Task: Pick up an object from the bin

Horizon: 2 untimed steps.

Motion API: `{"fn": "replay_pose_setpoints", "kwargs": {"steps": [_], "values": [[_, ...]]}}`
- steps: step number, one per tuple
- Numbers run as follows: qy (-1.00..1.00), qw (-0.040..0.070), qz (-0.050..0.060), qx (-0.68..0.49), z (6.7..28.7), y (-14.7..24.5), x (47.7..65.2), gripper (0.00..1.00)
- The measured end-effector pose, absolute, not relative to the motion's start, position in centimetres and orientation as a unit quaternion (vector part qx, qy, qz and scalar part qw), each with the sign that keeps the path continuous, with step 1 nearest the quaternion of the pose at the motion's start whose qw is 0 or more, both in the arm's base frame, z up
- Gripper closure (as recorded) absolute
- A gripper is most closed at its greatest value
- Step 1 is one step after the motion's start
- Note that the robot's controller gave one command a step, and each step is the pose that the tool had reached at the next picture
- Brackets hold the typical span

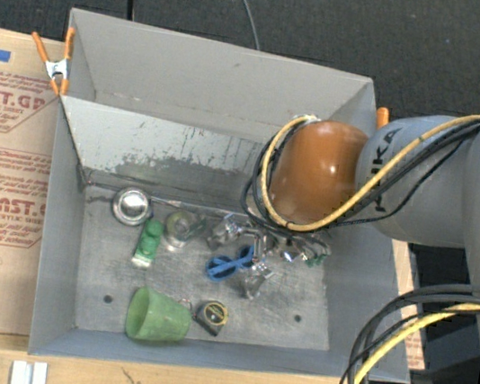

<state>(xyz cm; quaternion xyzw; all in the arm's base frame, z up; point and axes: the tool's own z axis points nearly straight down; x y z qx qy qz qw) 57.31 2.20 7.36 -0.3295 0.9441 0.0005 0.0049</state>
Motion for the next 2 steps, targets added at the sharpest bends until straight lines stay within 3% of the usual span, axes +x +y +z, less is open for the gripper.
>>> {"fn": "replay_pose_setpoints", "kwargs": {"steps": [1,2], "values": [[0.944,0.004,0.0,-0.329,7.6,2.1,57.4,1.0],[0.934,0.005,-0.001,-0.358,23.3,2.0,57.2,1.0]]}}
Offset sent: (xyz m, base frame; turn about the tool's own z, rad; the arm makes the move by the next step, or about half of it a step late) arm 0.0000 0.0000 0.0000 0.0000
